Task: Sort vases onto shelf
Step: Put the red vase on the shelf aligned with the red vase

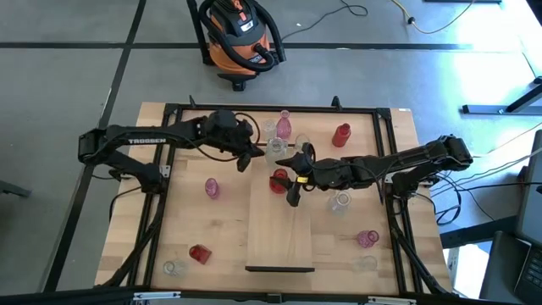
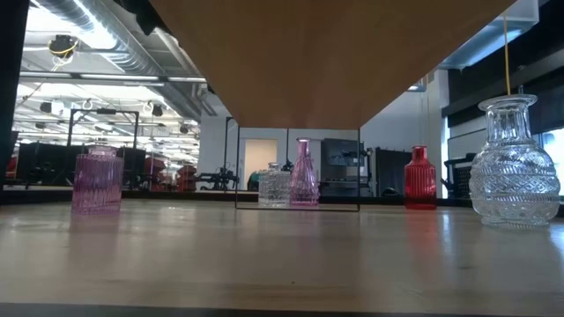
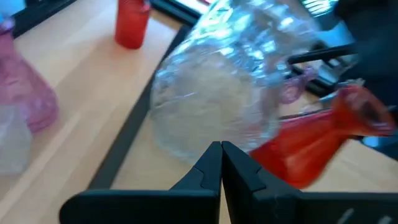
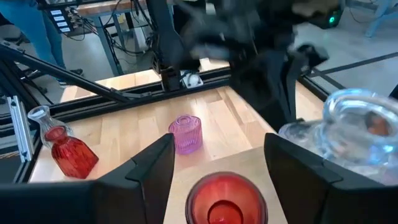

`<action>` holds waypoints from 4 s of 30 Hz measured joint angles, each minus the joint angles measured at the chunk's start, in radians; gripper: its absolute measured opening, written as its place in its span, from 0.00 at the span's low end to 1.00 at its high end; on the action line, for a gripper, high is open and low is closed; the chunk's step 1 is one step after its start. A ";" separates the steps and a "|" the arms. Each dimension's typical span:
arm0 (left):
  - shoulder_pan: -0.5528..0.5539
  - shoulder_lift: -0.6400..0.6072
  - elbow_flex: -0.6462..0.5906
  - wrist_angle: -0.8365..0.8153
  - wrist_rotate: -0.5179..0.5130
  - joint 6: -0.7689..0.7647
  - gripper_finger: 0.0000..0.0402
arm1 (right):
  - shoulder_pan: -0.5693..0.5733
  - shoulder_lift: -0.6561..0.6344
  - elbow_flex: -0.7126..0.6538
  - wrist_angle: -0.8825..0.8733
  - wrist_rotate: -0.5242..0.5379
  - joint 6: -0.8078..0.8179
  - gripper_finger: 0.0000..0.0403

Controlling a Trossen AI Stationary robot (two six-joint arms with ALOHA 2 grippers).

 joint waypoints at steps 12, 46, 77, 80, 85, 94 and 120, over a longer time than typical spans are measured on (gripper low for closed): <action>-0.014 0.014 0.000 0.055 0.014 -0.001 0.00 | 0.043 -0.005 0.146 -0.200 0.181 -0.023 0.57; 0.126 -0.170 -0.001 -0.141 -0.106 0.076 0.00 | -0.542 -0.460 -0.346 -0.857 0.367 1.170 0.57; 0.091 -0.170 -0.001 -0.067 -0.139 0.049 0.00 | -0.693 -0.221 -0.461 -0.440 0.239 0.671 0.57; 0.091 -0.170 -0.001 -0.067 -0.139 0.046 0.00 | -0.693 -0.182 -0.461 -0.443 0.238 0.707 0.57; 0.091 -0.170 -0.001 -0.068 -0.138 0.046 0.00 | -0.694 -0.151 -0.461 -0.436 0.244 0.709 0.54; 0.091 -0.170 -0.001 -0.068 -0.138 0.047 0.00 | -0.693 -0.143 -0.459 -0.436 0.248 0.710 0.18; 0.094 -0.170 0.000 -0.069 -0.165 0.079 0.00 | -0.294 -0.377 -0.157 -0.908 0.306 0.676 0.18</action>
